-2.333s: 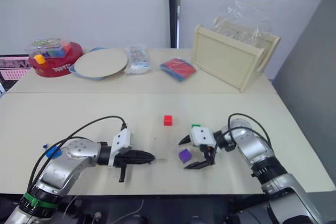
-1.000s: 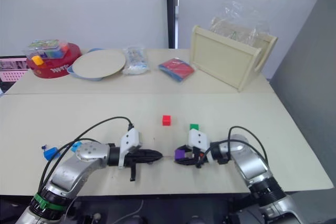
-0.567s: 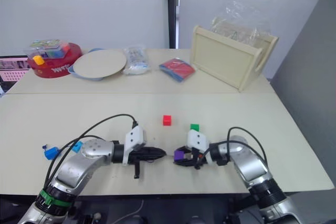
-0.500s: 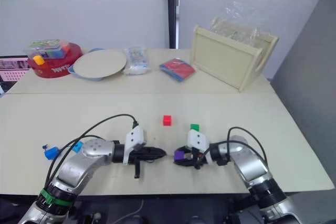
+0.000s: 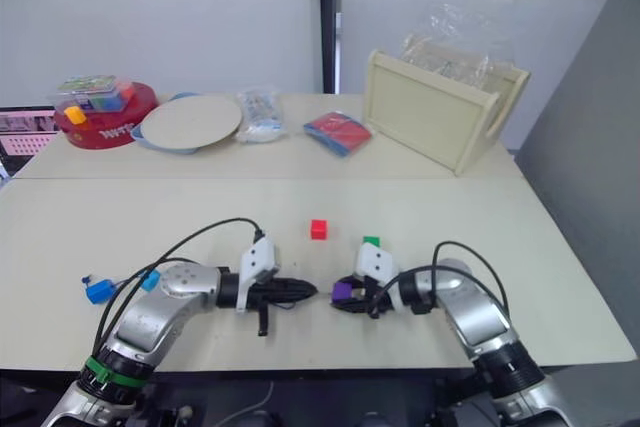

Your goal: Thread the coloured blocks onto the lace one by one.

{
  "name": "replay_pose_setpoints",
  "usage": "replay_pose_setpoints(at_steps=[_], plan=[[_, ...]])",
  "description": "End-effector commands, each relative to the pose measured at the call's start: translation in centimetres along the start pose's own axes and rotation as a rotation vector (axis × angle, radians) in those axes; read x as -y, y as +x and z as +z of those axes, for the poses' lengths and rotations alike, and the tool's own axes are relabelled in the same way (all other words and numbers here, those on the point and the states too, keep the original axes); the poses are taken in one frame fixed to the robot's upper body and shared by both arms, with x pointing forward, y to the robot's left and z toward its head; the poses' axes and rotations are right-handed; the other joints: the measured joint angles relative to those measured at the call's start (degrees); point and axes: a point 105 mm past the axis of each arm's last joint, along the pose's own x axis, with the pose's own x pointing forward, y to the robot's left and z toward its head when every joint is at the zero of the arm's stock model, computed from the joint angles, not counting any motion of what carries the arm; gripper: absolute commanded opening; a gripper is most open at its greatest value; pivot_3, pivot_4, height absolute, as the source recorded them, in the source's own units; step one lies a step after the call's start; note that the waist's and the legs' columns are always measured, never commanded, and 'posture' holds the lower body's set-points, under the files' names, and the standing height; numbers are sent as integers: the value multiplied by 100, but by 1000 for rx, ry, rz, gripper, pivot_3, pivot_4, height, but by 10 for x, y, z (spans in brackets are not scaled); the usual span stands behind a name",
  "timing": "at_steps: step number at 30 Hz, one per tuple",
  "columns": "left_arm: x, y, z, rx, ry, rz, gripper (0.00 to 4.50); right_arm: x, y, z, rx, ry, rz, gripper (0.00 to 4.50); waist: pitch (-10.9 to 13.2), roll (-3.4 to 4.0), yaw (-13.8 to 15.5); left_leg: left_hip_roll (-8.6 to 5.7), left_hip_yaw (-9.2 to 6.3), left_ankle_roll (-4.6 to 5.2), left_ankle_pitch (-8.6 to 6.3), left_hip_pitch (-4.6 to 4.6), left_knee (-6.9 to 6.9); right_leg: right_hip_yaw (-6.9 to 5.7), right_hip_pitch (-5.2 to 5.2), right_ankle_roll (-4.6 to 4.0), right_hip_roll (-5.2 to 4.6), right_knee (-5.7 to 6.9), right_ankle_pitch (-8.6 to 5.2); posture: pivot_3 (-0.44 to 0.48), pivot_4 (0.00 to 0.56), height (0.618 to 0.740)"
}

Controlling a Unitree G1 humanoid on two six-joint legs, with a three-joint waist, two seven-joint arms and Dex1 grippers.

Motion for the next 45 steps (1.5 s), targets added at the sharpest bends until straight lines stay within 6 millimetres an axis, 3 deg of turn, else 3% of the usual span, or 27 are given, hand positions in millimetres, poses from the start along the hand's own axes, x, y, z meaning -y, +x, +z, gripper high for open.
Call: replay_pose_setpoints(at_steps=[1, 10, 23, 30, 33, 37, 40, 45], plan=[[10, 7, 6, 46, 16, -61, 0, -13, 10, 21, 89, -57, 63, 1202, 0, 0, -1, 0, 0, 0, 0, 0, 0, 0, 0, 0, 0, 0, 0, 0, 150, 740], [5, 1, -10, -20, 57, -35, 0, -20, 12, 15, 55, -80, 107, 1202, 0, 0, -11, 0, 0, 0, 0, 0, -2, 0, 0, 0, 0, -2, 0, 0, 150, 740], [16, 15, -3, 3, 58, -78, 0, -16, 20, 17, 43, -90, 81, 1202, 0, 0, -11, 0, 0, 0, 0, 0, -4, 0, -1, 0, 0, -2, 0, 0, 150, 740], [5, 7, 0, 8, 64, -21, 0, -16, 18, 10, 16, -82, 79, 1202, 0, 0, -17, 0, 0, 0, 0, 4, -3, 0, 0, 0, 0, 0, 0, 0, 150, 740], [-2, 0, 12, 28, 82, 13, 871, -17, 16, 7, 5, -75, 78, 1202, 0, 0, -14, 0, 0, 0, 0, 4, -3, 0, 0, 0, 0, 0, 0, 0, 150, 740], [3, -13, 21, 23, 71, -11, 2124, -15, 15, 4, -6, -67, 64, 1202, 0, 0, -29, 1, 0, 0, 0, 2, -4, 0, 0, 0, 1, 0, 0, 0, 150, 740], [4, -20, 16, -1, 59, -3, 2124, -14, 15, 4, -5, -65, 60, 1202, 0, 0, -33, 1, 0, 0, 0, 4, -5, 1, 0, 0, 0, 0, 0, 0, 150, 740], [6, -34, -8, -106, 71, 4, 2124, -13, 15, 4, -5, -63, 54, 1202, 0, 0, -34, 1, 0, 0, 0, 5, -8, 1, -1, 0, 1, -1, 0, 0, 150, 740]])
